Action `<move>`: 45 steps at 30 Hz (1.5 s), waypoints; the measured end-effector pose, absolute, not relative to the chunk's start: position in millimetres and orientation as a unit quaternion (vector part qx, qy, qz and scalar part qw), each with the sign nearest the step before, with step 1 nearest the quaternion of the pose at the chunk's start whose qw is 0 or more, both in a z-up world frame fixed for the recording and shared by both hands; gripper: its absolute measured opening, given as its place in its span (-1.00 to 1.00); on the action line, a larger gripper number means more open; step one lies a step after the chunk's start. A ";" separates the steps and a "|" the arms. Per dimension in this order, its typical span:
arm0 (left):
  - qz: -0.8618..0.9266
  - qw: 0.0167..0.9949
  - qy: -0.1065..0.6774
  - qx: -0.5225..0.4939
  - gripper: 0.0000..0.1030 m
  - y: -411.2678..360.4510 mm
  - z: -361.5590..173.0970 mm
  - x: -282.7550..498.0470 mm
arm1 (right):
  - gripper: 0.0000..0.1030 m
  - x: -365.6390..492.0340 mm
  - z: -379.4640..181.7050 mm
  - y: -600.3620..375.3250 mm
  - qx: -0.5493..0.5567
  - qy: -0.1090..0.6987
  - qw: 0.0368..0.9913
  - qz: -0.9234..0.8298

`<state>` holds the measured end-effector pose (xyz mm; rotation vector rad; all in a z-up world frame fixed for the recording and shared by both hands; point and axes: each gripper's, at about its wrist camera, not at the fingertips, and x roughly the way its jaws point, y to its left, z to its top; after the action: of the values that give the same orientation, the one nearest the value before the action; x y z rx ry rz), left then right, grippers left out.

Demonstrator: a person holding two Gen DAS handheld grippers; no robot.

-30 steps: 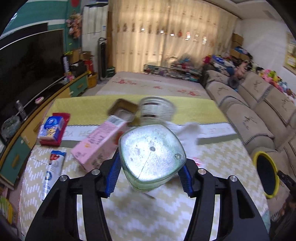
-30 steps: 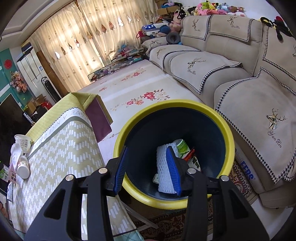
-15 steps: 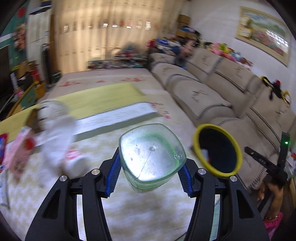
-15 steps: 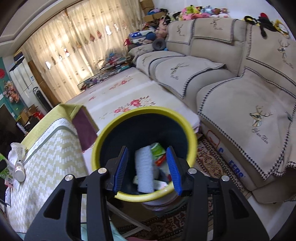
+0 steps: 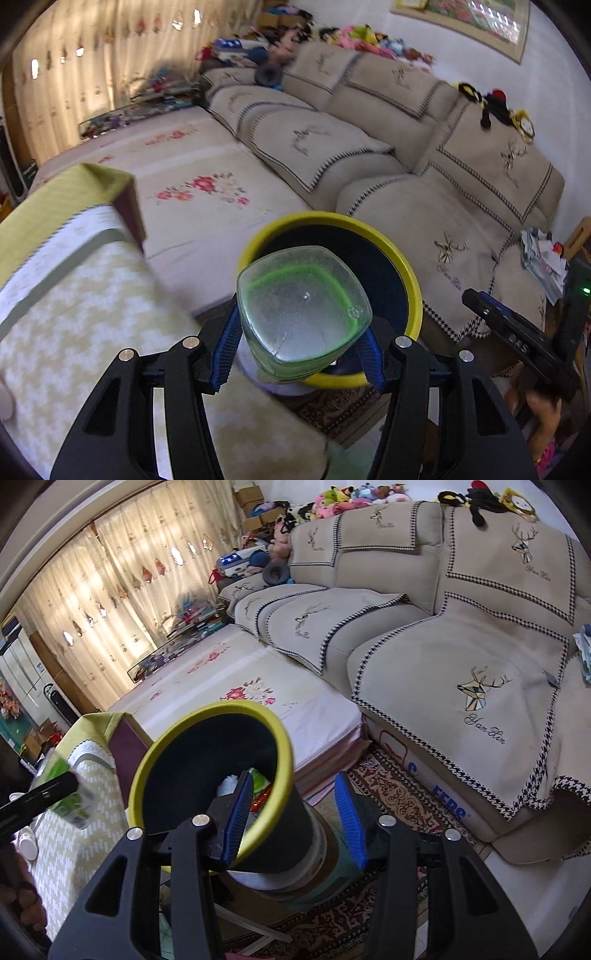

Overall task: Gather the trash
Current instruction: 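Carry the green-lidded jar to the yellow bin and release it, then move the right gripper to the white tissue and grasp it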

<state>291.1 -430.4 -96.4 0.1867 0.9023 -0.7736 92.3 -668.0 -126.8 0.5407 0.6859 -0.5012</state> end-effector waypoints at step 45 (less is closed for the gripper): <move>-0.084 0.934 0.343 -0.048 0.84 -51.3 -45.1 193.7 | -0.02 190.5 -80.8 -467.0 0.146 0.367 0.919 -0.006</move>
<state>193.7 -51.3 -45.1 -0.0984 0.7011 -0.1721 190.5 -467.0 -80.8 0.2992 0.7544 -0.0116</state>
